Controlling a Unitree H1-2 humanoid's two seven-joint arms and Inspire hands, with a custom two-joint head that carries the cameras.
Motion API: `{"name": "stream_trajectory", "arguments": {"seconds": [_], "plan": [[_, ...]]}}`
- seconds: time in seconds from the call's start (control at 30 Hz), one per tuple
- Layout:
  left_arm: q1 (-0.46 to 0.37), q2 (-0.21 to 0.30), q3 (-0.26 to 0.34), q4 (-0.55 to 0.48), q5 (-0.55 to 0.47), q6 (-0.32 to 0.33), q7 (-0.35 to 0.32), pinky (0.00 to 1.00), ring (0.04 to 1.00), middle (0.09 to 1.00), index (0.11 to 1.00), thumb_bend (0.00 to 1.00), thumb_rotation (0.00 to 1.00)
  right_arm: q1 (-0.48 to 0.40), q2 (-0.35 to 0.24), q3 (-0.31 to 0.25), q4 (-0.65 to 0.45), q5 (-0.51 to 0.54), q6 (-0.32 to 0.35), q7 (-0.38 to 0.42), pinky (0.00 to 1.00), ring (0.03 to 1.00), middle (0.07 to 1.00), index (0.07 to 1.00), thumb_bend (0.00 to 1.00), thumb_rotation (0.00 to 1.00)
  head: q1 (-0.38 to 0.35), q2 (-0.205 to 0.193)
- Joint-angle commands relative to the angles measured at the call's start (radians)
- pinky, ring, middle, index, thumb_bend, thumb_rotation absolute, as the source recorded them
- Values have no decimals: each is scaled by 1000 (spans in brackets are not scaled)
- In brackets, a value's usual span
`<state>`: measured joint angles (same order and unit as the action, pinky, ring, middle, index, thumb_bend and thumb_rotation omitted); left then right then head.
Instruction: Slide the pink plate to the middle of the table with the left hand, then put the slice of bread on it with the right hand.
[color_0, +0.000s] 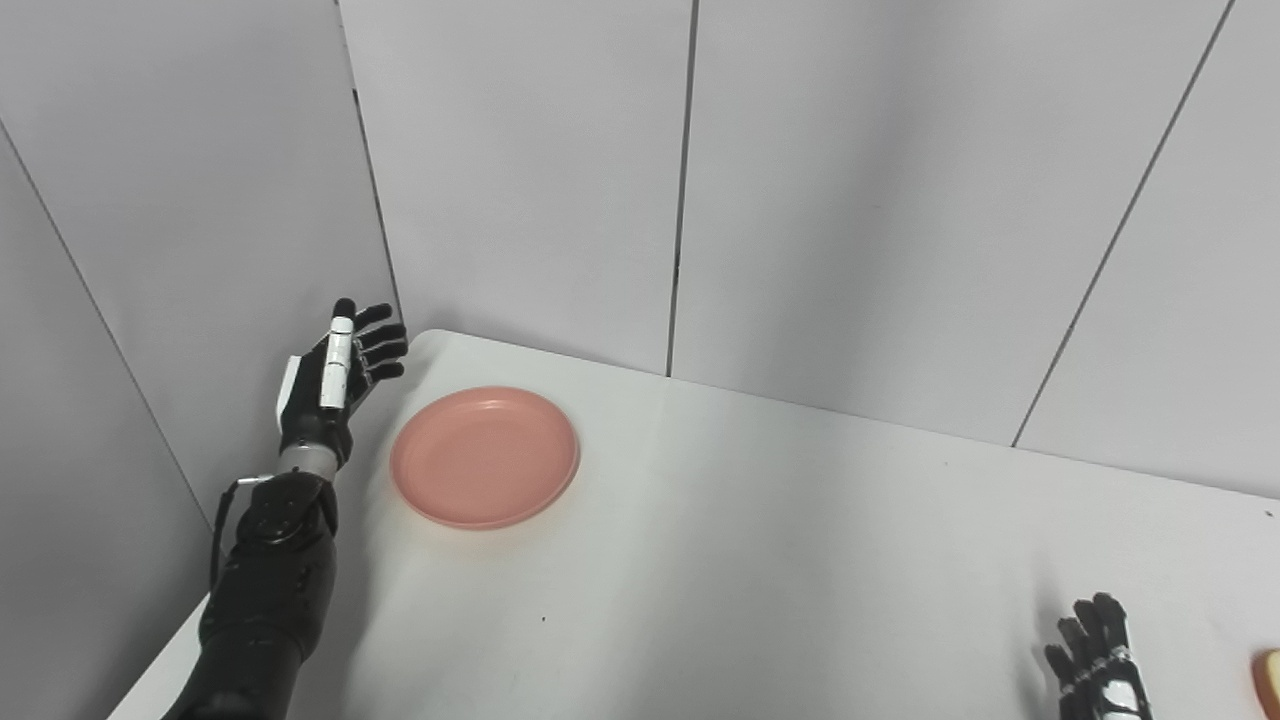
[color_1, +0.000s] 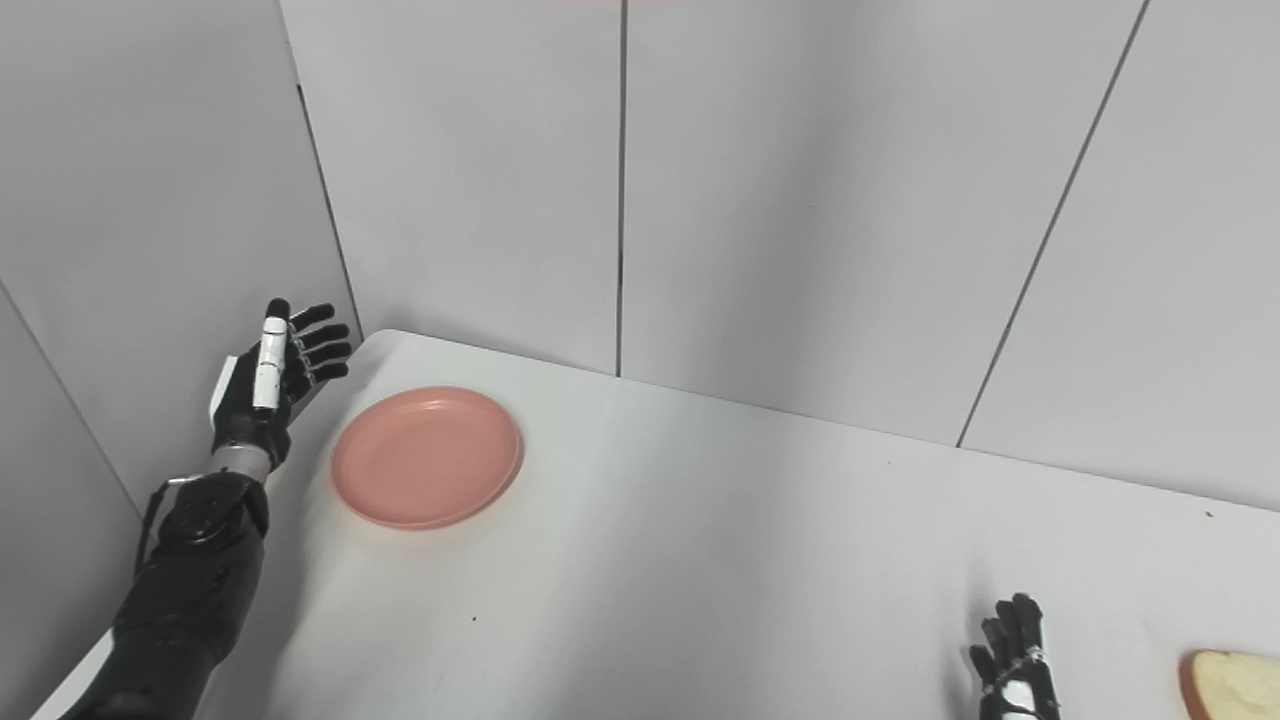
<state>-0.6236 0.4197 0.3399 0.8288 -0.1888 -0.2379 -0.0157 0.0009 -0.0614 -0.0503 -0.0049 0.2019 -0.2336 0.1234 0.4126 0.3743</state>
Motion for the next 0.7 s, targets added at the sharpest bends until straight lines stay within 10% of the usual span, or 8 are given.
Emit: {"name": "stream_trajectory", "arguments": {"seconds": [0.0, 0.67], "plan": [[-60, 43, 5, 14, -22, -28, -19, 689, 711, 709, 702, 786, 1000, 2, 3, -3, 10, 3, -56, 8, 1000, 1000, 1000, 1000, 785, 900, -1, 2], [-73, -8, -7, 233, -126, -83, -213, 721, 734, 722, 705, 821, 999, 5, 1, -2, 15, 2, -44, 7, 1000, 1000, 1000, 1000, 818, 899, -3, 18]]}}
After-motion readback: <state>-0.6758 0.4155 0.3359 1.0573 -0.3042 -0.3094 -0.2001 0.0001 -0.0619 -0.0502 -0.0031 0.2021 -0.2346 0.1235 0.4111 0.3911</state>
